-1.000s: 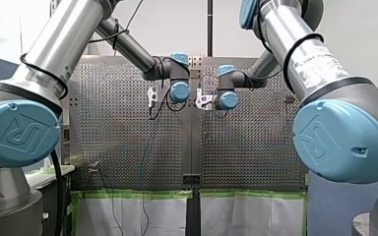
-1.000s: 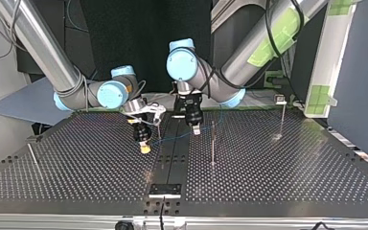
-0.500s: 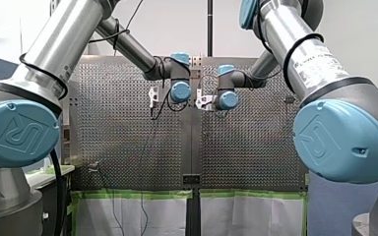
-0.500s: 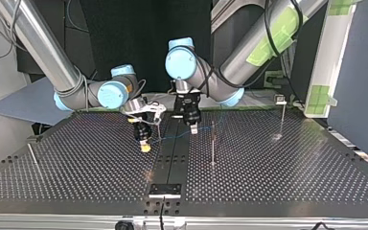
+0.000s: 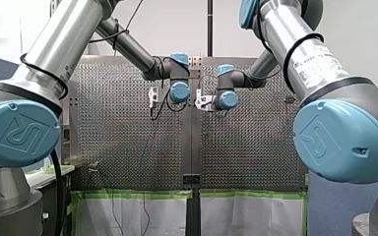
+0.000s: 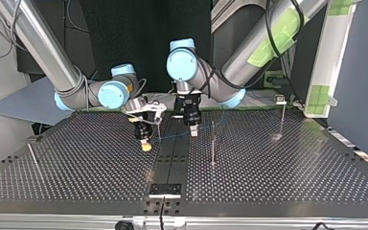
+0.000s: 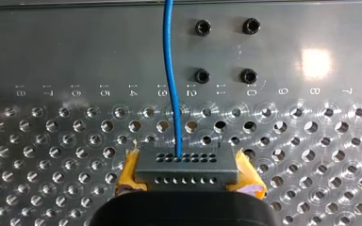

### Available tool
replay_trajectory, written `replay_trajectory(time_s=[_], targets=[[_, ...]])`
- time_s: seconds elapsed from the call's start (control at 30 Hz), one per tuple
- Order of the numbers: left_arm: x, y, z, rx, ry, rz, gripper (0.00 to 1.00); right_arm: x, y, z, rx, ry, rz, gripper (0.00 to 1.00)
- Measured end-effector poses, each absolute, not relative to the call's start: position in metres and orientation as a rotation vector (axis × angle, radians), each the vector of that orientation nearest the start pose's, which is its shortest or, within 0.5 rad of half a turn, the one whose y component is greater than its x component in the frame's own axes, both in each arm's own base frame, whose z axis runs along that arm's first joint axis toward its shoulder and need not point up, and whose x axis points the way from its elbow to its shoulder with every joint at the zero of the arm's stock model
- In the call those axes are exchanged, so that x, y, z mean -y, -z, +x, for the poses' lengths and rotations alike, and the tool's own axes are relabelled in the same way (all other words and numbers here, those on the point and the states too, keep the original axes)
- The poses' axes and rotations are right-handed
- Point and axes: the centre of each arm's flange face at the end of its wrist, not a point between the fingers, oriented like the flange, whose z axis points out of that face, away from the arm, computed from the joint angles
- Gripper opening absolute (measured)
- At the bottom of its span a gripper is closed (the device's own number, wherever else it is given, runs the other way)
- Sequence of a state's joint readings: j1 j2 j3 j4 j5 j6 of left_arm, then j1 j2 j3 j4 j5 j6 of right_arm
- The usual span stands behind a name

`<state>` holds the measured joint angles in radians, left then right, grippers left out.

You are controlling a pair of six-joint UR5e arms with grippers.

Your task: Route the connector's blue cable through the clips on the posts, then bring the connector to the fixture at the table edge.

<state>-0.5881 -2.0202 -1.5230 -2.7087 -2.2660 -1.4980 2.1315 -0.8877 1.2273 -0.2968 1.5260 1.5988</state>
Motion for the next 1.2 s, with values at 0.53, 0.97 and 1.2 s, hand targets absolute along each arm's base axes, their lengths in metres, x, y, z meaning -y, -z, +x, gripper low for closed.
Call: replay_trajectory(time_s=[0.53, 0.97, 1.2], targets=[[0.422, -0.281, 0.501, -1.569, -0.181, -0.061, 0.54, 0.546, -0.258, 0.508, 0.911, -1.627, 1.681, 0.02], [0.426, -0.289, 0.501, -1.550, -0.205, -0.103, 0.50, 0.546, -0.258, 0.508, 0.909, -1.629, 1.679, 0.02], [0.428, -0.289, 0.499, -1.552, -0.211, -0.085, 0.09, 0.546, -0.258, 0.508, 0.909, -1.629, 1.678, 0.02]])
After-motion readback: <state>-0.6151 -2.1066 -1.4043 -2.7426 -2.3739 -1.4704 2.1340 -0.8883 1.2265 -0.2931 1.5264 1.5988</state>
